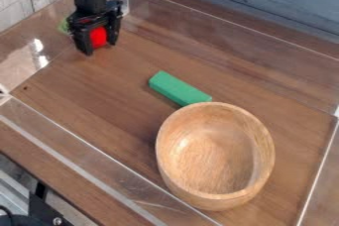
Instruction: Move the red object to the left side of the table
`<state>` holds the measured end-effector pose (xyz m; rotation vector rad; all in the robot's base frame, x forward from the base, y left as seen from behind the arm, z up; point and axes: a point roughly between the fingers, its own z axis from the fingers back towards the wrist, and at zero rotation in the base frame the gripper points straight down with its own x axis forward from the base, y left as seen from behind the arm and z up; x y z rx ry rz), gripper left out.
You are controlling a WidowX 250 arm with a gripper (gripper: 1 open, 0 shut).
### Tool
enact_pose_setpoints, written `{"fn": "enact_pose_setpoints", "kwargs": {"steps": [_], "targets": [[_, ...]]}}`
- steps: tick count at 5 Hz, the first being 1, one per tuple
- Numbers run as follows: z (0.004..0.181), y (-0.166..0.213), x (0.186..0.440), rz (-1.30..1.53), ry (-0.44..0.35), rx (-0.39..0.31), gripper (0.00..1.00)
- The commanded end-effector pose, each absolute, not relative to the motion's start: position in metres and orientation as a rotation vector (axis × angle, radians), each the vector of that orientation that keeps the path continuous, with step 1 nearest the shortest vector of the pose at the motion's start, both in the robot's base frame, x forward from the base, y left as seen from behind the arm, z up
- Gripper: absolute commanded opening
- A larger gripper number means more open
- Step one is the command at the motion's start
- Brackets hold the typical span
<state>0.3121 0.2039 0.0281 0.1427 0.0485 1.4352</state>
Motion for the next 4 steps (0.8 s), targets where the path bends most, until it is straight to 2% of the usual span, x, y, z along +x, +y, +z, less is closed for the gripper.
{"fn": "enact_pose_setpoints", "kwargs": {"steps": [1,3,4], "targets": [[0.058,0.209,0.315,1.409,0.007,0.132,1.00],[0.044,0.207,0.304,1.443,0.105,0.126,1.00],[0.046,0.209,0.306,1.504,0.155,0.116,1.00]]}}
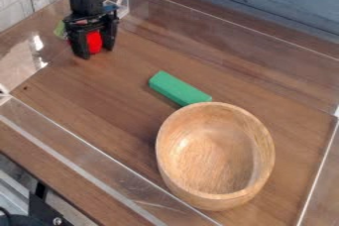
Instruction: Move the red object to the left side of the table
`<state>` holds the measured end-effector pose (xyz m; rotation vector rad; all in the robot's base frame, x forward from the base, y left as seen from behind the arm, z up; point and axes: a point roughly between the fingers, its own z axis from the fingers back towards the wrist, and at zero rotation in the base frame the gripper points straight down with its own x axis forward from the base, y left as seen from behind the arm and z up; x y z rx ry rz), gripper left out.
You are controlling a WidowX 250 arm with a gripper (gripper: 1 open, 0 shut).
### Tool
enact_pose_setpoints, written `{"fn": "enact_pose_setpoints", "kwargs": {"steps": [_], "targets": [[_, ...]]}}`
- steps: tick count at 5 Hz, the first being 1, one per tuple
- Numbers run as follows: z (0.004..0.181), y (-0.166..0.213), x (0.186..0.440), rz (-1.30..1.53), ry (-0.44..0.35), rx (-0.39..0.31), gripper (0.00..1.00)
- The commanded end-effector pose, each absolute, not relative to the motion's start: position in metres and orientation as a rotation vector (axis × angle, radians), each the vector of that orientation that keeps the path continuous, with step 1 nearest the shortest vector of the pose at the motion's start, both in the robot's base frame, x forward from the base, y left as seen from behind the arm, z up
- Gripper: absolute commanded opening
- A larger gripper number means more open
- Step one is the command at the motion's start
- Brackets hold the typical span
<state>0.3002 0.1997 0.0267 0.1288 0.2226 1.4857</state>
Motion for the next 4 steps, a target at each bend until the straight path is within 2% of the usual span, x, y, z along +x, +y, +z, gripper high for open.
{"fn": "enact_pose_setpoints", "kwargs": {"steps": [1,4], "targets": [[0.054,0.209,0.313,1.495,0.166,0.124,1.00],[0.068,0.214,0.331,1.373,0.187,0.140,1.00]]}}
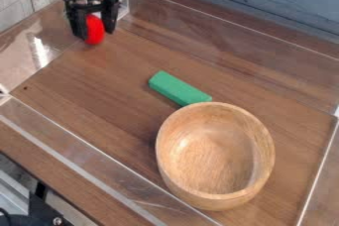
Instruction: Move the red object to the left side of the table
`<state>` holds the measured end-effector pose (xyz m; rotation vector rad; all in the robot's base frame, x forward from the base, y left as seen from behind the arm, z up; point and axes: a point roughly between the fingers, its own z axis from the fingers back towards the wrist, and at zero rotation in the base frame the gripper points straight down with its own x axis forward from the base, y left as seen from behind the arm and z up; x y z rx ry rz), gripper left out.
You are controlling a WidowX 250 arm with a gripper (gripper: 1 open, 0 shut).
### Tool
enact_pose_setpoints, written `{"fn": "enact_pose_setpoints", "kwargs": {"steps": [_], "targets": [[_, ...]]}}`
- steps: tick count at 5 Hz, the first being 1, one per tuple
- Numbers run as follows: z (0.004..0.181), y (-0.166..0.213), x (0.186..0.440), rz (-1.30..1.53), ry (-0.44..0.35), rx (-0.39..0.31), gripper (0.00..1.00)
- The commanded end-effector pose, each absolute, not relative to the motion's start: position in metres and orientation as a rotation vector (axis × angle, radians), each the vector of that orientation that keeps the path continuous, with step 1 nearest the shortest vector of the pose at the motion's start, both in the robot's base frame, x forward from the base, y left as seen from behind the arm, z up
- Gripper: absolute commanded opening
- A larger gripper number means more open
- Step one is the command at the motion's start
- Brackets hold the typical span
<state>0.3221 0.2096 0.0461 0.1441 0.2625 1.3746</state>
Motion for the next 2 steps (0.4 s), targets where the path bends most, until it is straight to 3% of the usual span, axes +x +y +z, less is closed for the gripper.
{"fn": "enact_pose_setpoints", "kwargs": {"steps": [1,2], "targets": [[0.0742,0.2128,0.3370,1.311,0.192,0.135,1.00],[0.0834,0.2073,0.3319,1.285,0.199,0.120,1.00]]}}
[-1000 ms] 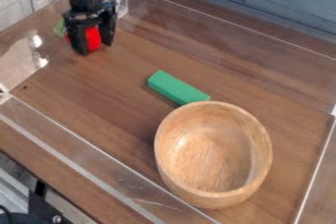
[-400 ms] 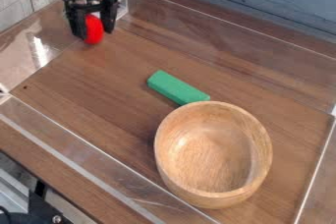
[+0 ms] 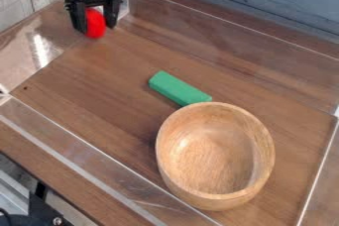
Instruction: Move the red object to the left side of the table
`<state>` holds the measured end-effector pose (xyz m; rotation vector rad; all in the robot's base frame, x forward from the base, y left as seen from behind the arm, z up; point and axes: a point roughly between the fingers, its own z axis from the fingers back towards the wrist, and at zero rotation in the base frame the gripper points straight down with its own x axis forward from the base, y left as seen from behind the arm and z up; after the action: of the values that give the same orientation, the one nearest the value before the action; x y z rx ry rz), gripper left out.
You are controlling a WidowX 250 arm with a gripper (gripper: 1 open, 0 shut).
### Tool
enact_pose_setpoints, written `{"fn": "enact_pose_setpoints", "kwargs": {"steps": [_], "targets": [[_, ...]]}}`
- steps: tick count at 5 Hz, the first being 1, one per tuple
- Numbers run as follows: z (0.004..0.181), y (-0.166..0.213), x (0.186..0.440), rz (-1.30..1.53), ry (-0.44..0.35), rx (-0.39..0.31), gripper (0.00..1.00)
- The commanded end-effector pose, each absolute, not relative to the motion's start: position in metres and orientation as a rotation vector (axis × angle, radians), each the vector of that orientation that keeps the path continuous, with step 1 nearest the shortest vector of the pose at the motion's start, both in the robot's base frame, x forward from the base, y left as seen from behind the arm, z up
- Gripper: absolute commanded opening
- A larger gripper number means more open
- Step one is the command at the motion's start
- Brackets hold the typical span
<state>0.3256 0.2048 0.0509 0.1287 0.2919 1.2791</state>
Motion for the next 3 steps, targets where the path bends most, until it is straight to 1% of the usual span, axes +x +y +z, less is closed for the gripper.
{"fn": "enact_pose_setpoints", "kwargs": {"steps": [1,2,3], "targets": [[0.085,0.206,0.327,1.268,0.208,0.121,1.00],[0.096,0.200,0.335,1.267,0.220,0.111,1.00],[0.110,0.191,0.343,1.263,0.225,0.092,1.00]]}}
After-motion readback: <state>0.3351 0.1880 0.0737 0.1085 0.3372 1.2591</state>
